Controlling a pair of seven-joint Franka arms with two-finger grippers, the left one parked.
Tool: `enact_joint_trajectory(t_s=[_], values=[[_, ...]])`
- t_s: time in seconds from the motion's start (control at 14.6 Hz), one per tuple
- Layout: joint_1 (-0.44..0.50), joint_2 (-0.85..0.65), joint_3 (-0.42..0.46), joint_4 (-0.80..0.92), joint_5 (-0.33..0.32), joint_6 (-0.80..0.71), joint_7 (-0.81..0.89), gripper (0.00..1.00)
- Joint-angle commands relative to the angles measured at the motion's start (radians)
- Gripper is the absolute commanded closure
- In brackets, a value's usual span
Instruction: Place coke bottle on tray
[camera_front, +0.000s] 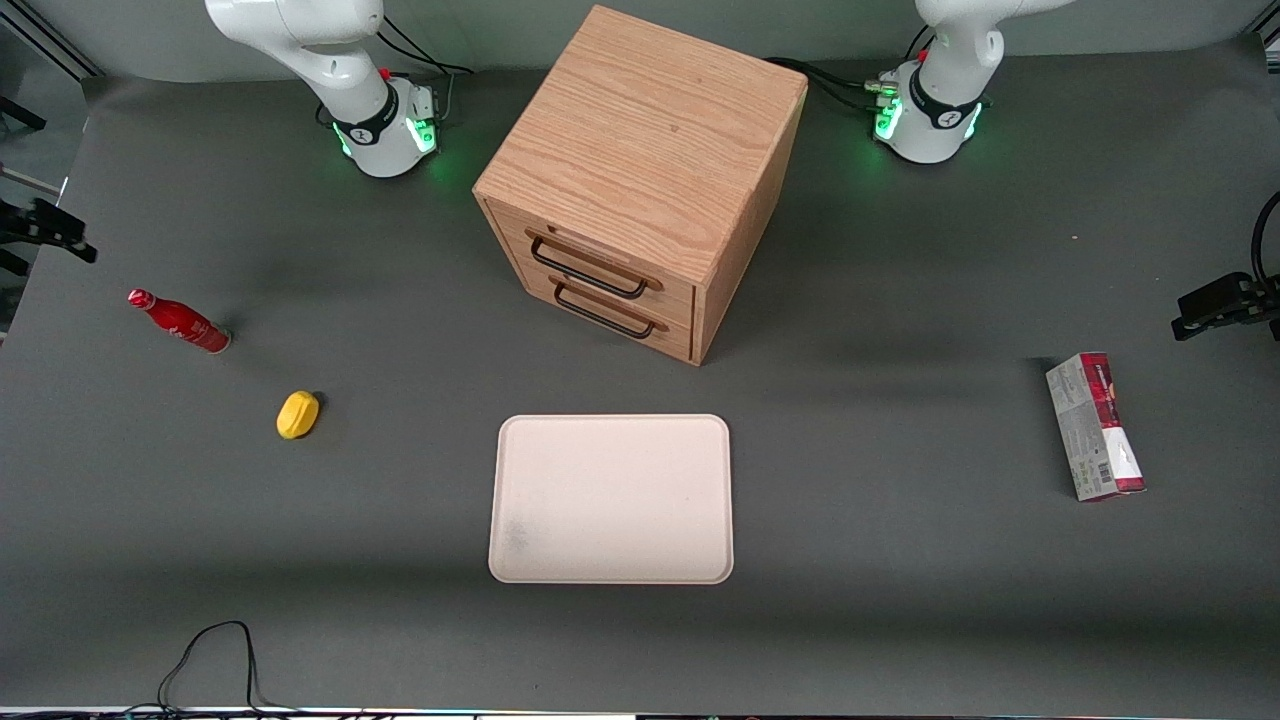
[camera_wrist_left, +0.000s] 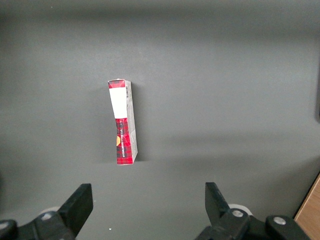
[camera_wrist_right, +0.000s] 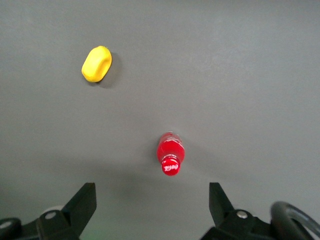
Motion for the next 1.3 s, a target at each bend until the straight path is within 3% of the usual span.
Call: enact_joint_trajectory(t_s=[0.0, 0.27, 0.62, 1.23], values=[[0.003, 0.073, 0.000, -0.012, -0.010, 0.064, 0.025, 0.00], [0.001, 0.189, -0.006, -0.021, 0.001, 0.153, 0.013, 0.00], [0.000, 0.208, -0.020, -0.122, 0.004, 0.271, 0.013, 0.00], [-0.008, 0.251, -0.033, -0.128, 0.007, 0.278, 0.013, 0.00]])
